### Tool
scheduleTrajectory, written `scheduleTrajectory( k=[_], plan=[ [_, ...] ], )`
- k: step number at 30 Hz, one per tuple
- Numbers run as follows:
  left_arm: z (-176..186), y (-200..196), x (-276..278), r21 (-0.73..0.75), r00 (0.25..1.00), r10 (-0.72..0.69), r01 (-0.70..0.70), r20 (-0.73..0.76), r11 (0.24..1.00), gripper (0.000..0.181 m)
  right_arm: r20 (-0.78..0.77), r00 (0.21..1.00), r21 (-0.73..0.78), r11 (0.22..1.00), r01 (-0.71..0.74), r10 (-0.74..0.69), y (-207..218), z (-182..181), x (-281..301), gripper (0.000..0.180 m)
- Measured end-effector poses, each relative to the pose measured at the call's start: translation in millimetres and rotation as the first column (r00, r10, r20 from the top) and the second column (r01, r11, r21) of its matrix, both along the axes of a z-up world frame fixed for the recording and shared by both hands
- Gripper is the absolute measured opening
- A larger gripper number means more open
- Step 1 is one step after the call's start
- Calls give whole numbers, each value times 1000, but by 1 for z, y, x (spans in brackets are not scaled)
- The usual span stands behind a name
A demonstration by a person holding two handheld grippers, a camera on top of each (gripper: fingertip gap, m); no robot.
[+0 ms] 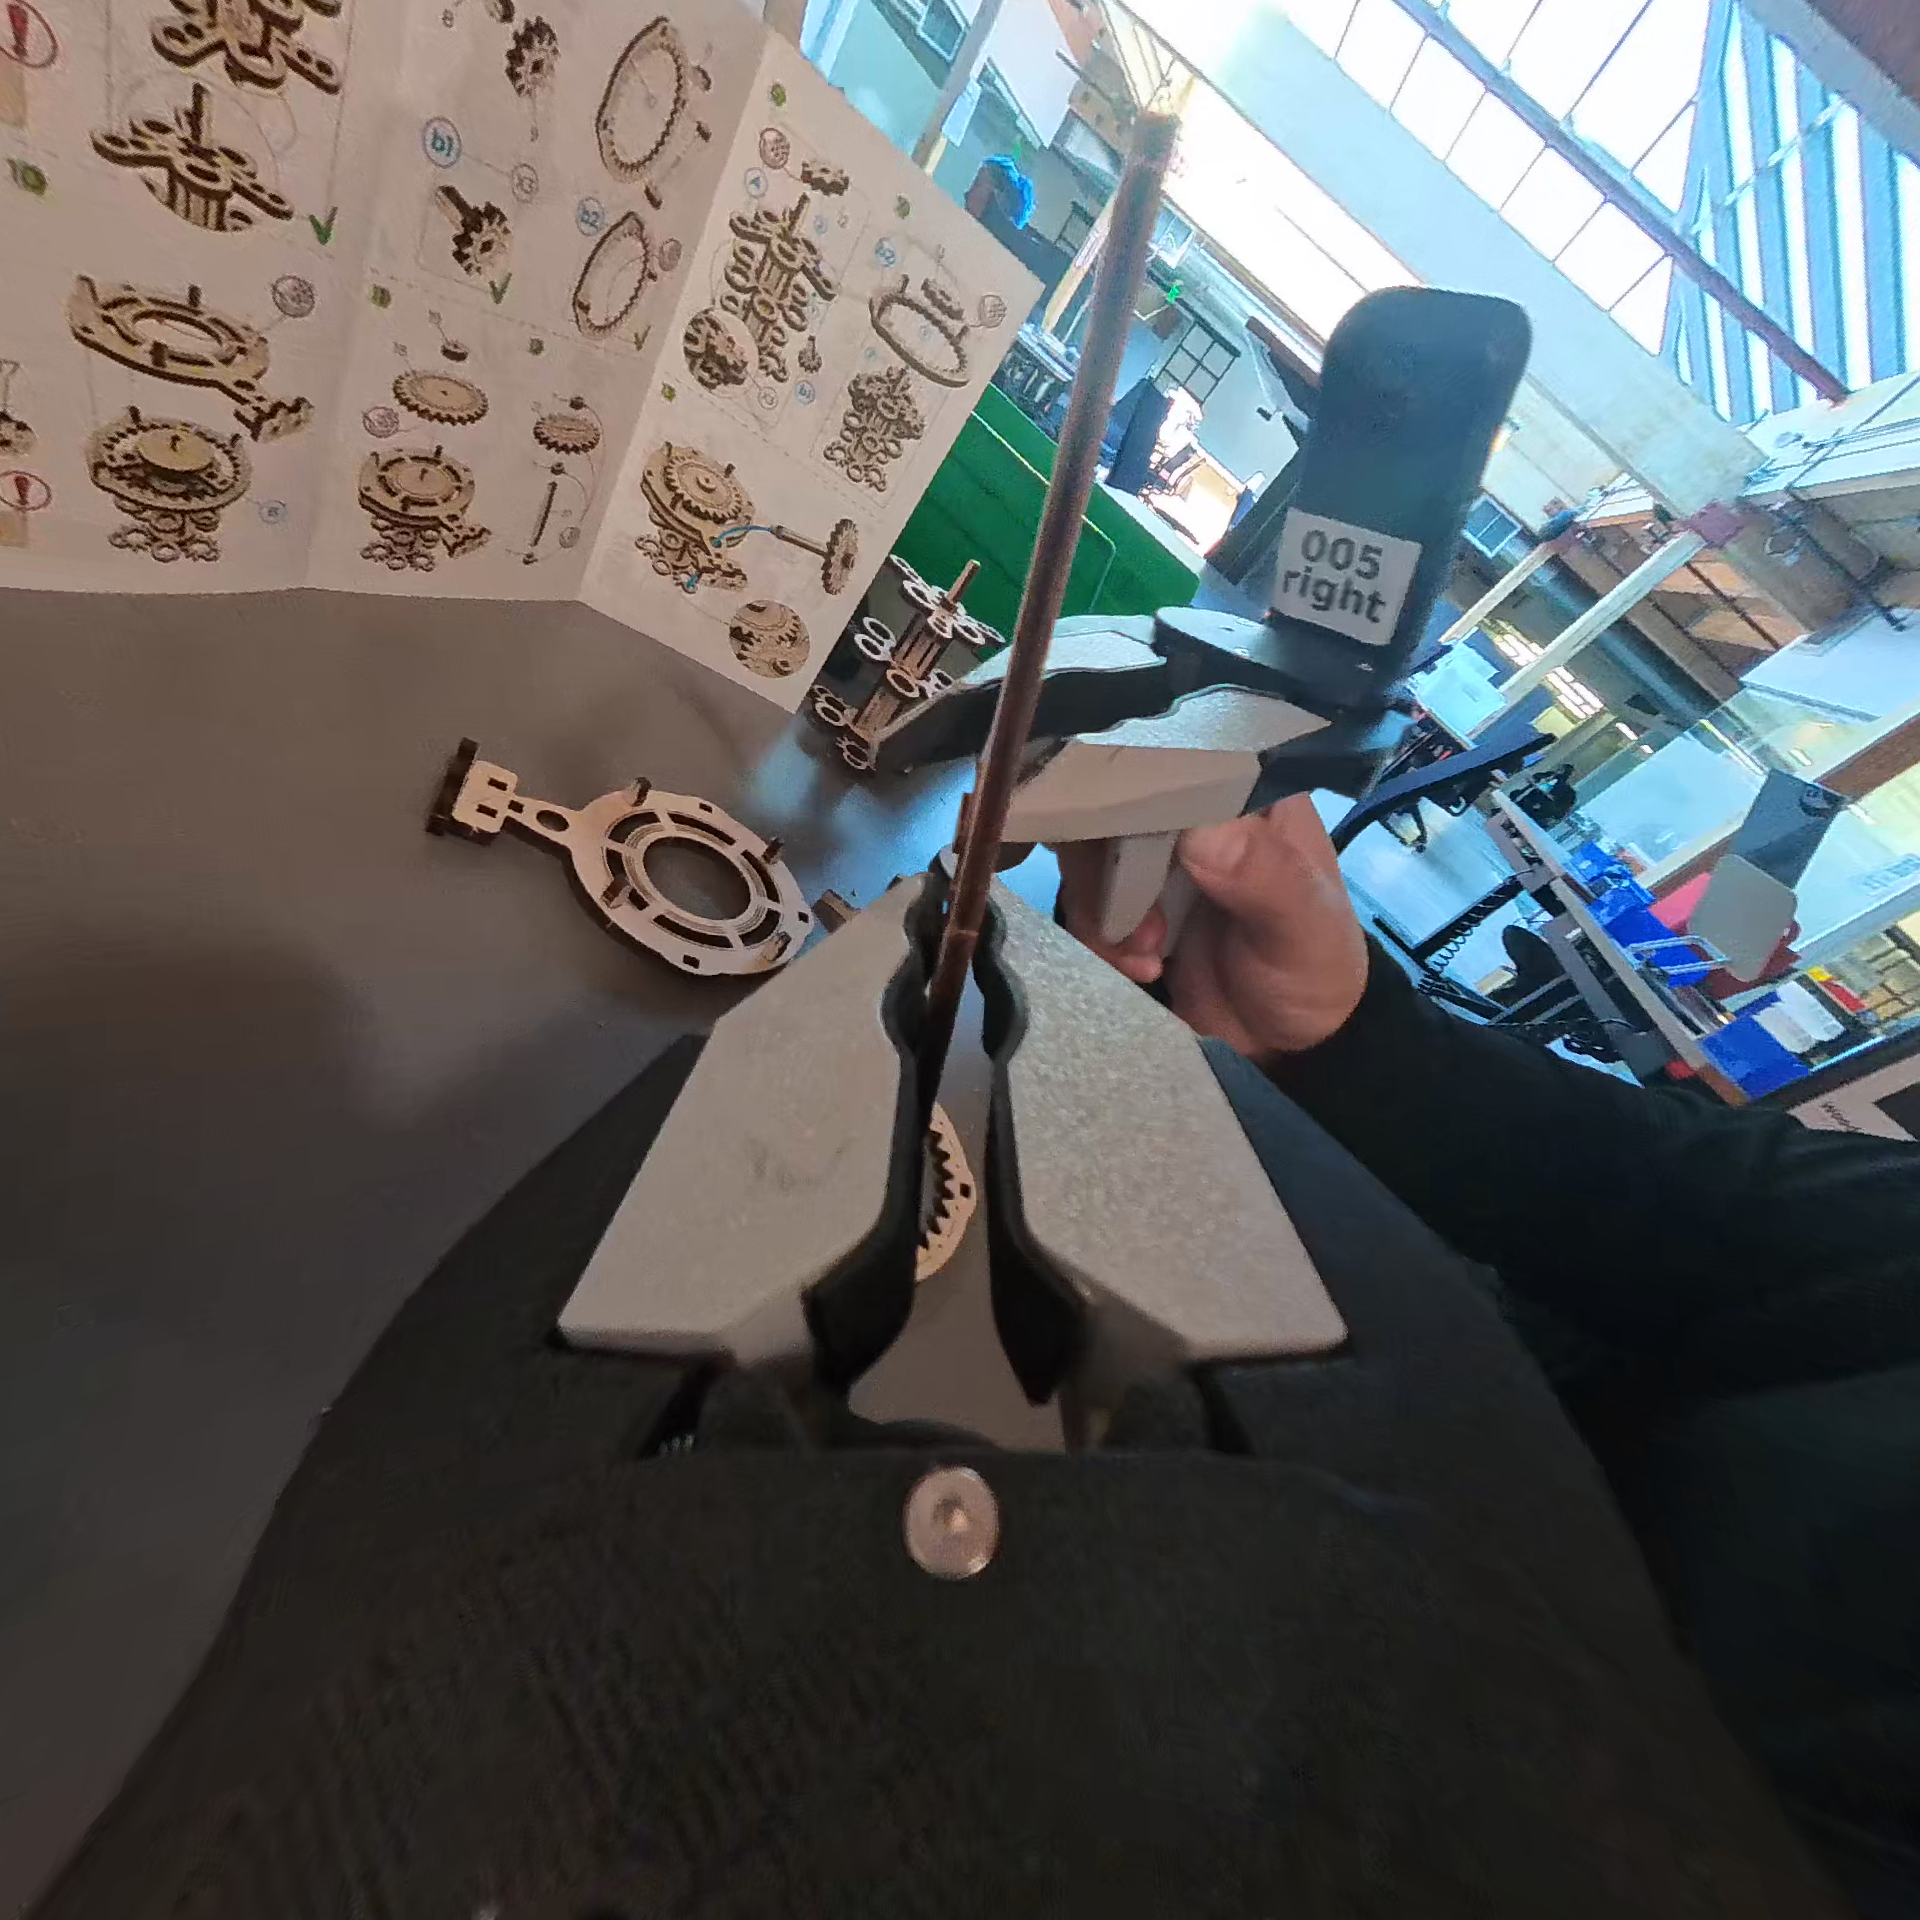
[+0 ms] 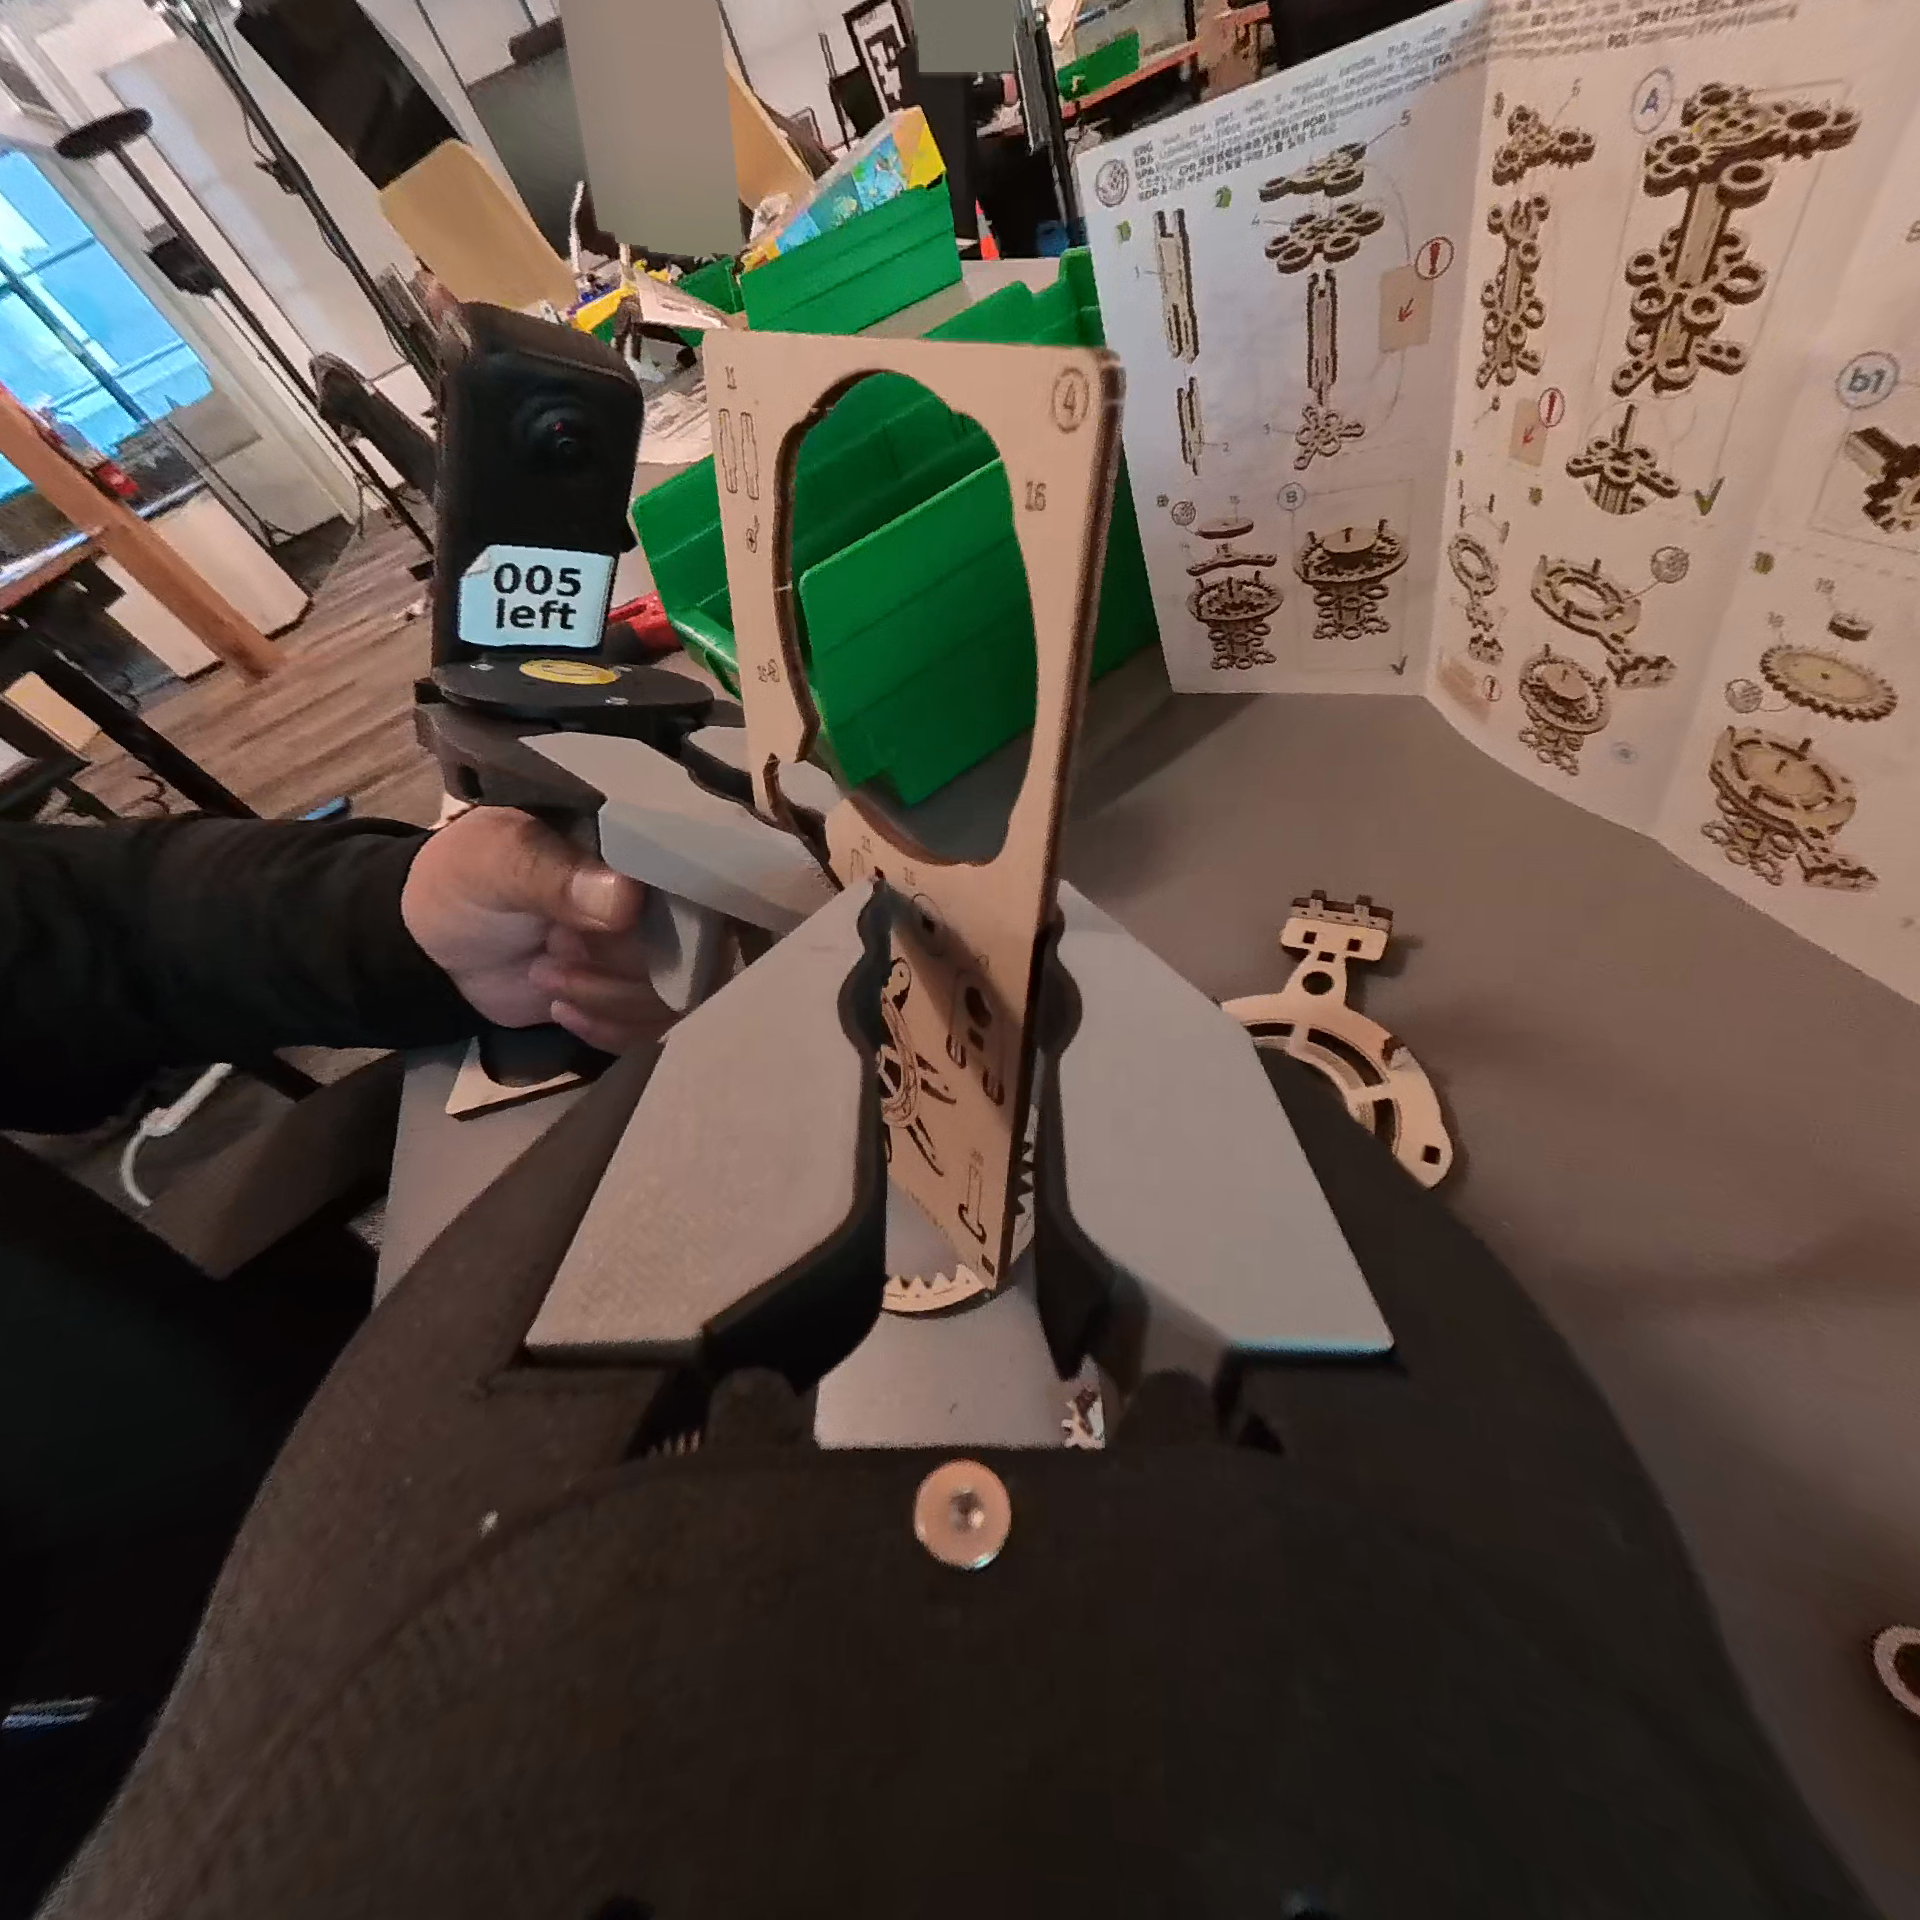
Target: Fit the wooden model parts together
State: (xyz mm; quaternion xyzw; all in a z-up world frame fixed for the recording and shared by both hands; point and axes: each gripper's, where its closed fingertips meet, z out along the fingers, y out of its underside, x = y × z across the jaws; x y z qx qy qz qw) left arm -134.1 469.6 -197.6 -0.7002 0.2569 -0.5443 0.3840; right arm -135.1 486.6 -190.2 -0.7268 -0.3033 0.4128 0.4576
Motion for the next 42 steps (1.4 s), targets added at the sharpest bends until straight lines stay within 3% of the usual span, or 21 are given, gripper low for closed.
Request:
scheduleTrajectory(
  k=[13,25,29,37,42],
  plan=[
    [1,-3,0,-21,1000,-24,25,20,999,0,-47,994,-44,994,-97,95,-7,2,-2,27],
    [-1,-2,-1,-25,1000,-13,13,10,1000,0,46,997,9,998,-57,57,-3,-3,-2,25],
    [-1,0,-2,102,995,60,-52,-79,993,0,50,998,-23,999,-27,28,0,-4,-2,26],
    [-3,4,-4,91,992,87,-78,-88,993,0,104,993,1,998,59,-59,3,-5,-4,25],
    [-2,3,-3,105,992,91,-82,-88,991,0,82,996,-13,999,44,-43,2,-4,-4,25]
  ],
)
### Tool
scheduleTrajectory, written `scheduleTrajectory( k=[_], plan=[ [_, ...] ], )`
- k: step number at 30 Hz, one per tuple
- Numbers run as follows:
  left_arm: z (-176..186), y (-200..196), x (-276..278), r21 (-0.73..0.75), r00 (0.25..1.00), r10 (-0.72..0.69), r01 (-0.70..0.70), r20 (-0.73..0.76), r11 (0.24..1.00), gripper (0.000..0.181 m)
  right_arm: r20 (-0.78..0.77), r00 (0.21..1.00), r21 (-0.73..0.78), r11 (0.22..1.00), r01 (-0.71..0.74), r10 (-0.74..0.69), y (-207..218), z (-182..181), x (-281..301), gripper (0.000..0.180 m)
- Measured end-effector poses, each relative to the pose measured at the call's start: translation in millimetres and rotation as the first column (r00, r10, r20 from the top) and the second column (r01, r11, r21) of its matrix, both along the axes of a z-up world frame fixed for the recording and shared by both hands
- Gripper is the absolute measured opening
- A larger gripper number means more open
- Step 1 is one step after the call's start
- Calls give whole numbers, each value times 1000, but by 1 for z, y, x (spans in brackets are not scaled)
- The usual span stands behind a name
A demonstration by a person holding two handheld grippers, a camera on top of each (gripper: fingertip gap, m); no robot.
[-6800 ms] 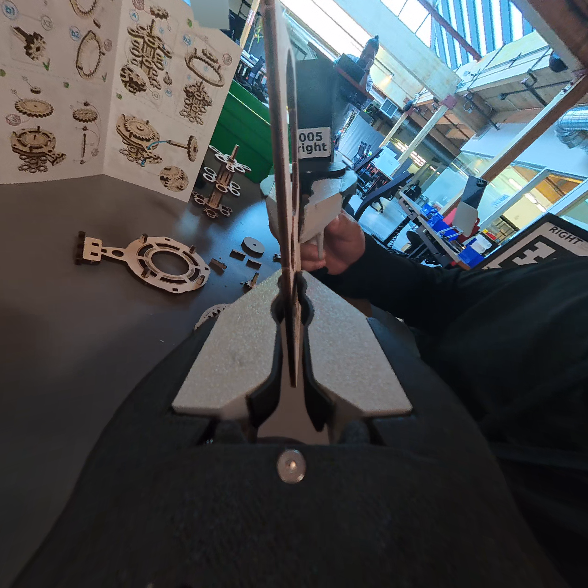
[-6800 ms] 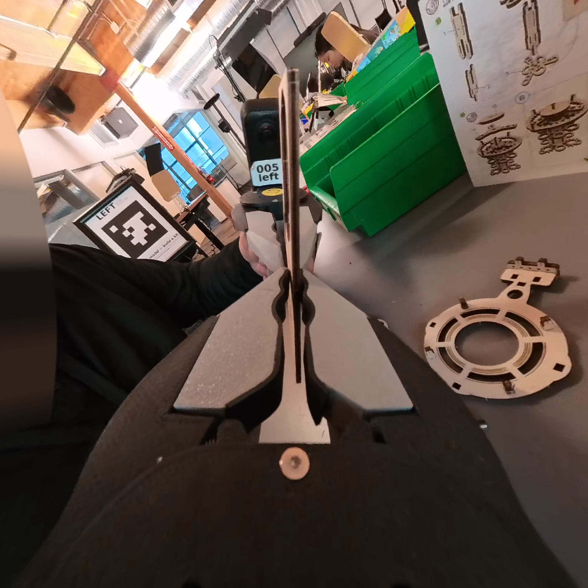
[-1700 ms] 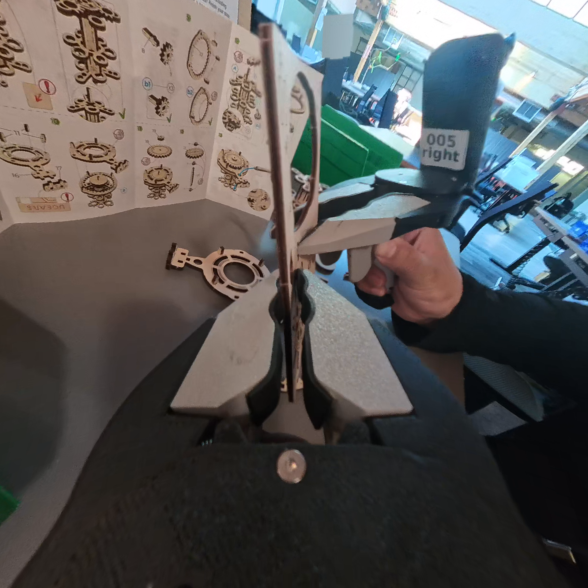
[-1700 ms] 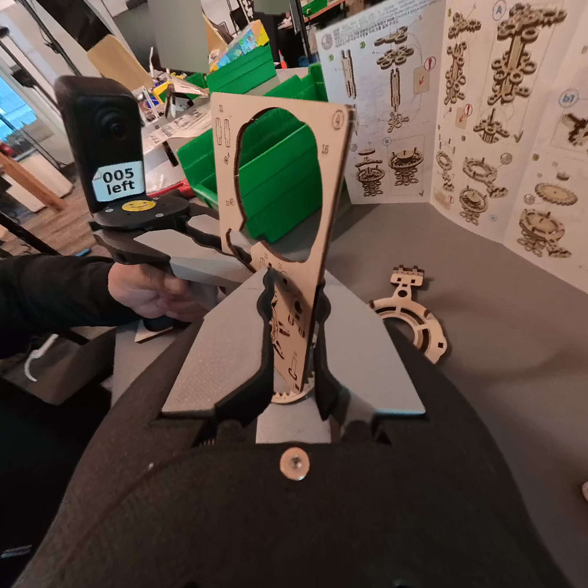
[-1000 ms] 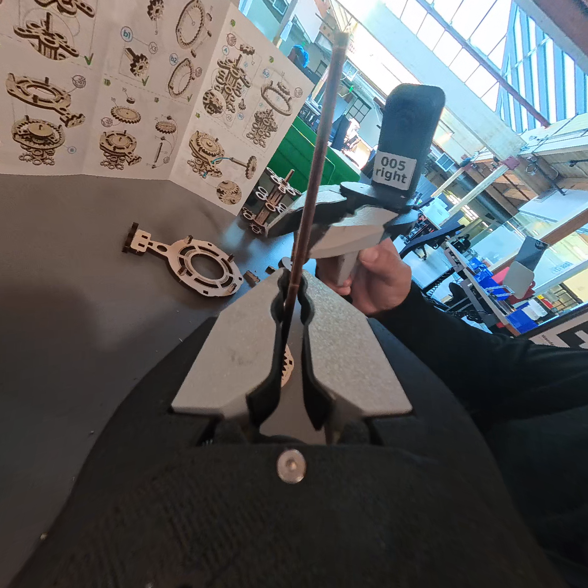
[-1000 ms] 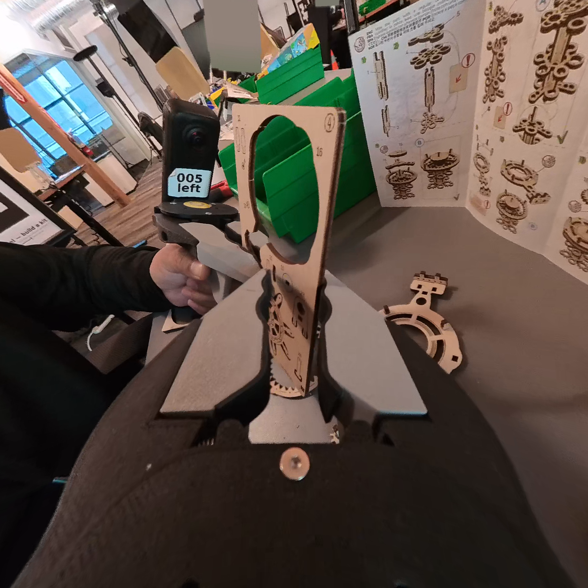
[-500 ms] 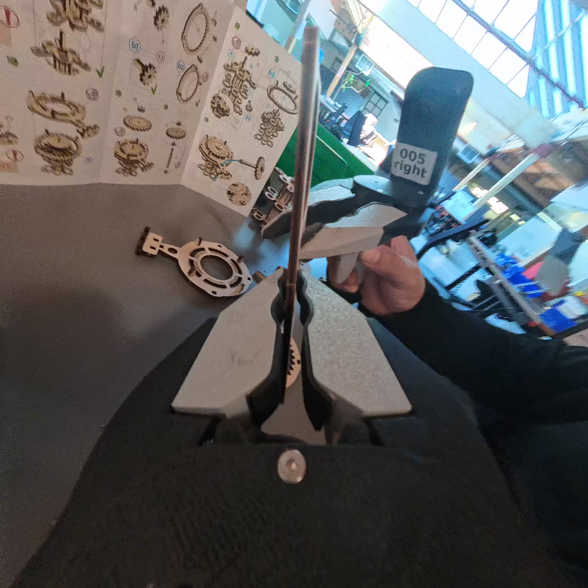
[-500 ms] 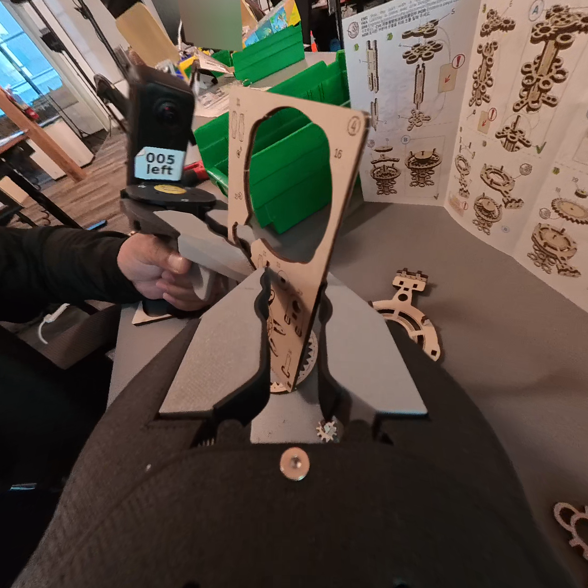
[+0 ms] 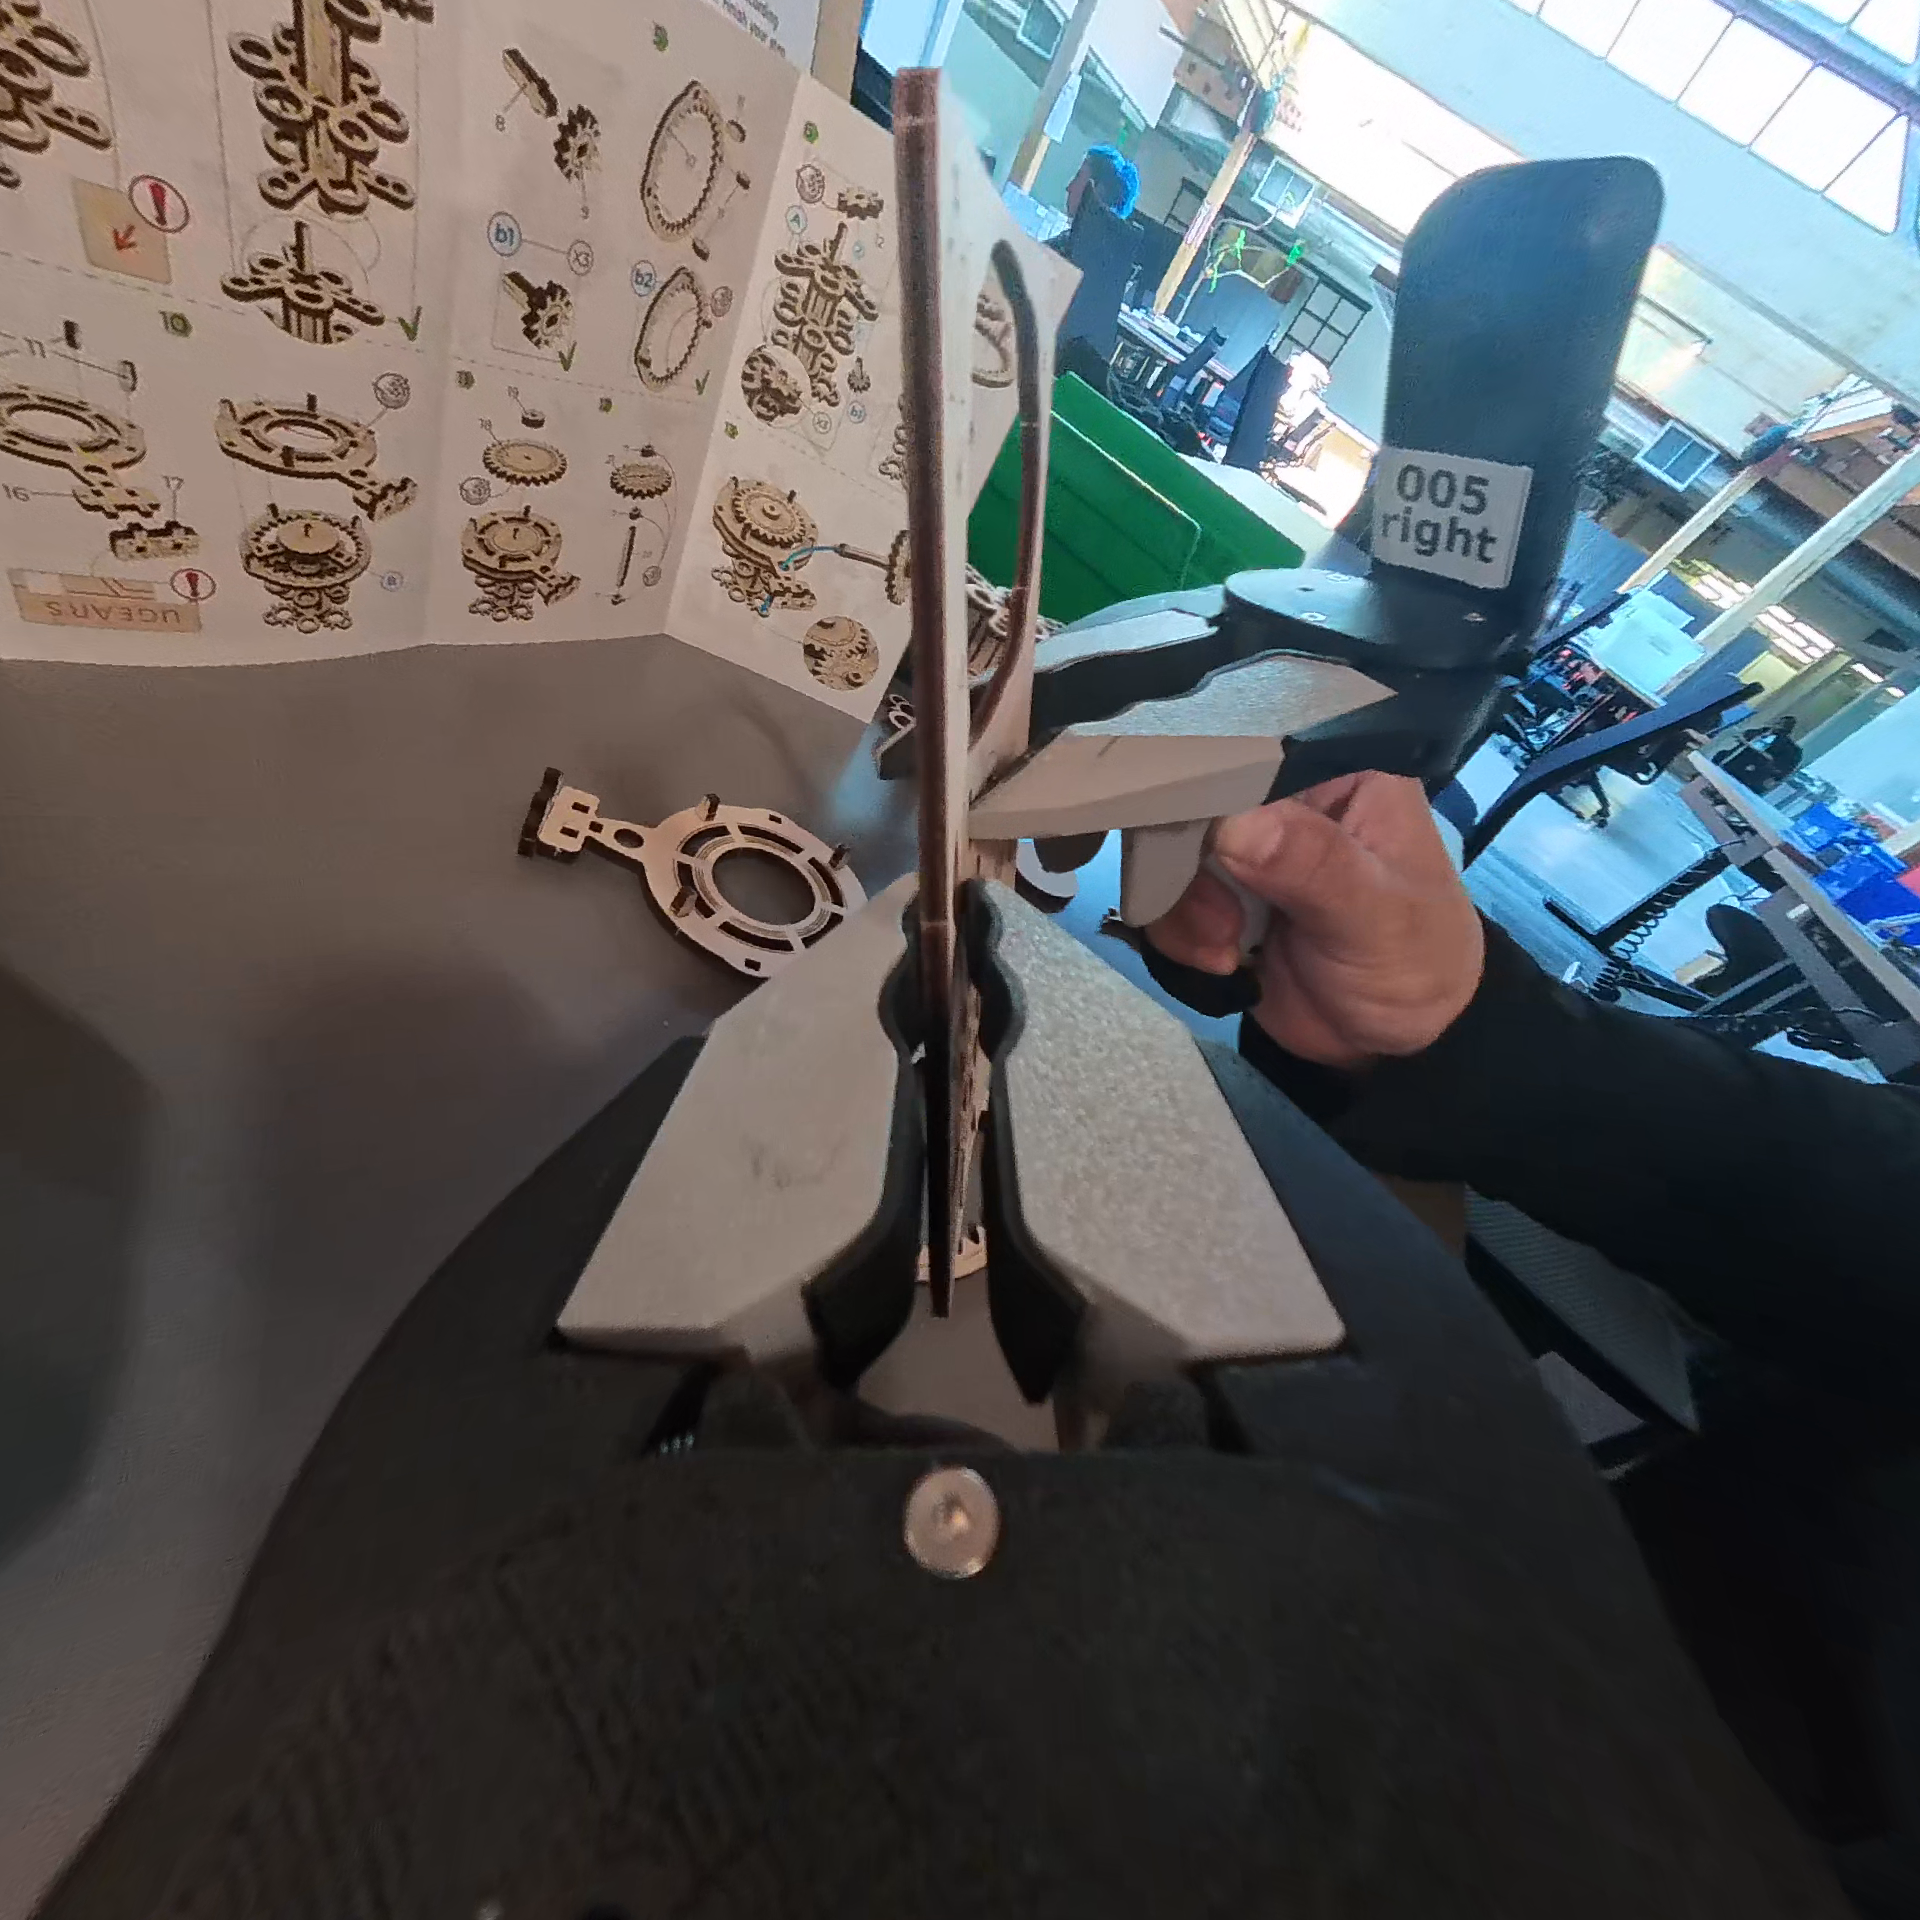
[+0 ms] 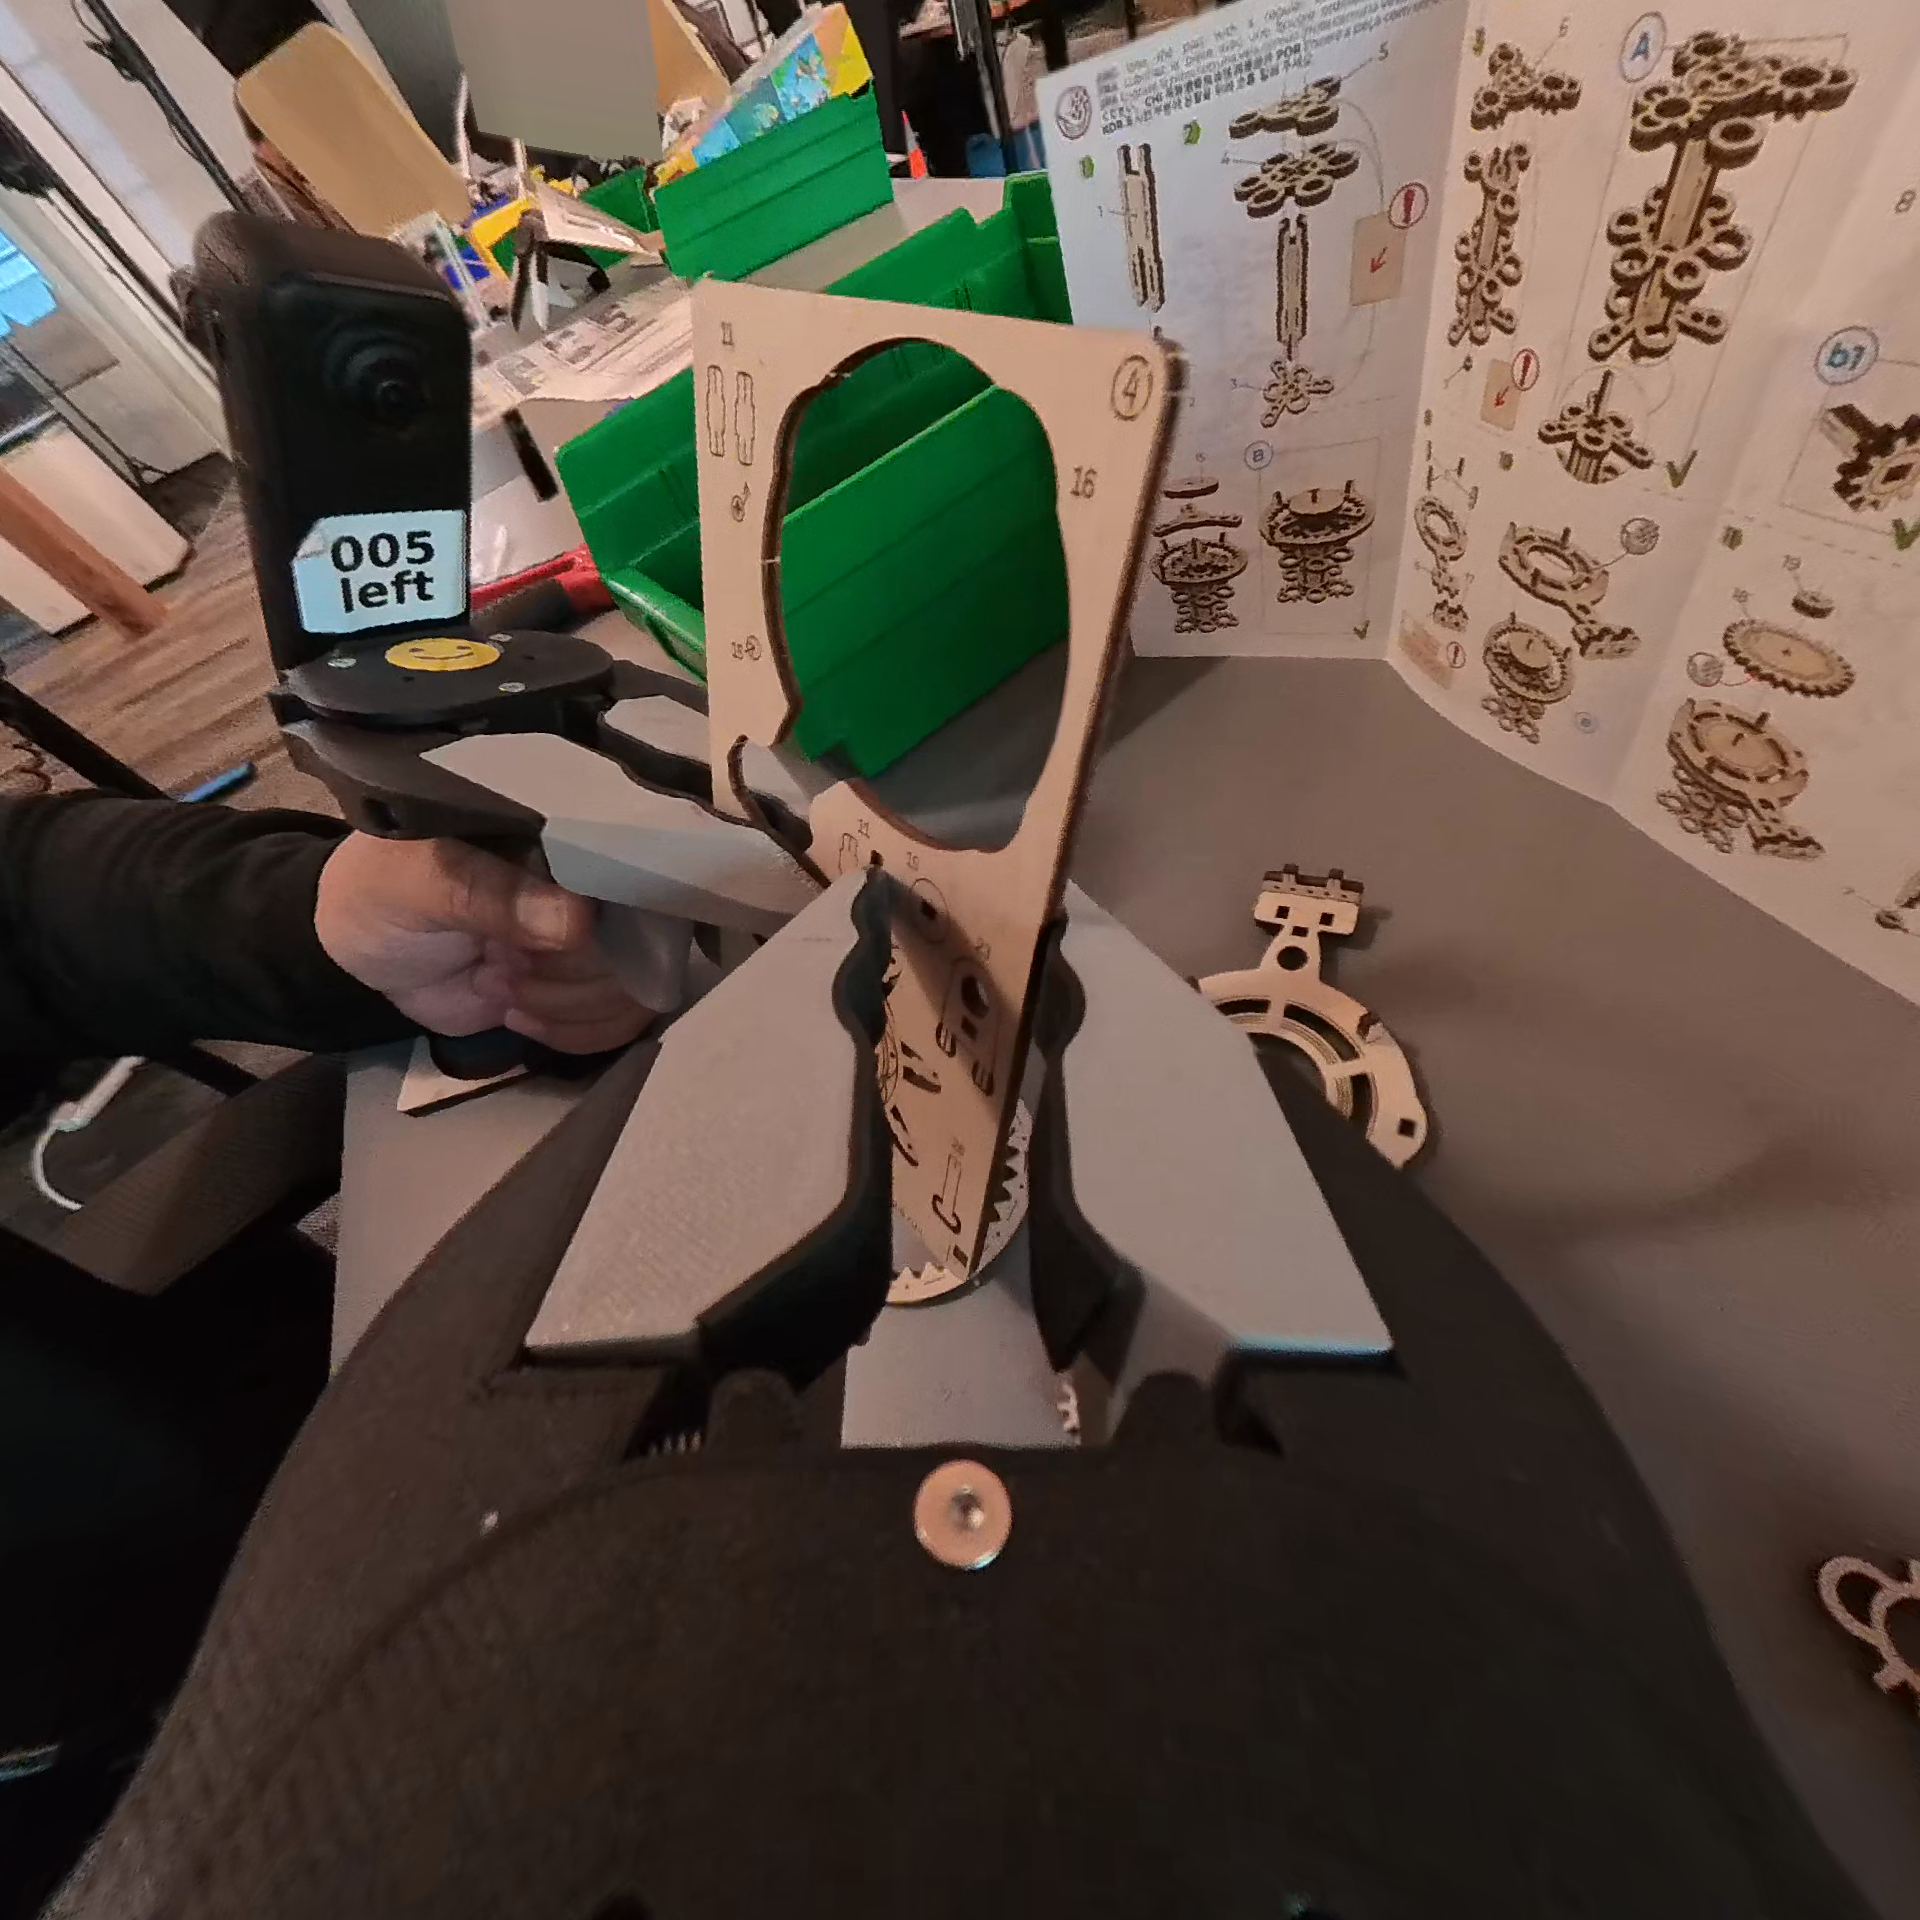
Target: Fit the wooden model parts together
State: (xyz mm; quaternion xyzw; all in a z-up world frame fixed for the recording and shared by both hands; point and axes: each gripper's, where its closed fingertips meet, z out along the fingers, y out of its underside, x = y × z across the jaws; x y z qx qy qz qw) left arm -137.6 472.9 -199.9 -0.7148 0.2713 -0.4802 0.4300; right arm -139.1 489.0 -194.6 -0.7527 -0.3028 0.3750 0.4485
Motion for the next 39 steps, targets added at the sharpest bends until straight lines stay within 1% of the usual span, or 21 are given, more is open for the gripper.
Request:
scheduleTrajectory(
  k=[3,5,6,7,8,9,10,11,12,14,15,17,19,20,21,23,27,31,33,36,39],
  plan=[
    [0,2,0,20,1000,24,-23,-17,1000,1,-17,1000,-19,1000,4,-4,3,-1,0,25],
    [-1,2,1,43,999,31,-29,-45,999,1,13,998,4,998,60,-60,9,-3,5,23],
    [2,-26,20,84,992,-118,121,-44,989,0,76,992,38,995,95,-98,13,-10,5,20],
    [3,-58,44,143,975,-208,217,-77,966,0,145,985,86,993,86,-98,15,-16,-2,2],
    [2,-71,57,225,973,-190,216,-132,950,0,179,981,146,988,44,-70,11,-13,-10,1],
    [6,-66,59,202,977,-197,210,-85,957,0,201,975,219,975,47,-93,12,-7,-5,1],
    [8,-55,53,69,979,-203,201,16,977,0,155,980,241,967,82,-122,12,1,5,0],
    [8,-42,43,10,982,-181,181,59,983,0,50,993,200,975,95,-106,10,9,11,0],
    [9,-30,33,14,988,-138,138,66,990,0,-26,996,141,986,90,-87,10,14,14,0],
    [12,-18,21,23,992,-96,94,78,995,0,-3,994,103,988,112,-112,18,9,21,0],
    [13,-16,18,-19,988,-101,104,116,994,0,5,995,108,989,102,-103,17,9,20,2],
    [15,-8,12,-85,983,-82,97,167,992,0,21,995,116,988,97,-101,17,8,21,13],
    [12,-2,7,-107,983,-71,89,167,990,0,8,995,114,988,99,-101,16,10,24,20],
    [12,0,5,-115,983,-63,83,171,990,0,-15,996,110,990,85,-84,14,13,24,19],
    [12,2,4,-128,983,-59,82,176,988,0,-31,996,102,991,87,-84,14,14,27,17],
    [11,5,2,-151,981,-63,92,185,984,0,-75,993,72,993,94,-89,16,18,33,0],
    [15,3,0,-155,977,-91,123,194,980,0,-200,974,8,994,107,-103,21,31,49,0],
    [14,3,-2,-133,982,-109,130,154,983,0,-324,943,-76,996,52,-74,19,41,57,0],
    [13,5,-4,-131,984,-103,122,145,984,0,-334,939,-83,995,54,-79,19,43,62,0],
    [7,1,-2,-152,982,-146,164,122,975,0,-340,936,-87,994,65,-90,21,43,65,0],
    [4,-4,1,-168,977,-179,197,120,966,0,-372,926,-119,993,21,-64,20,43,62,0]
  ],
)
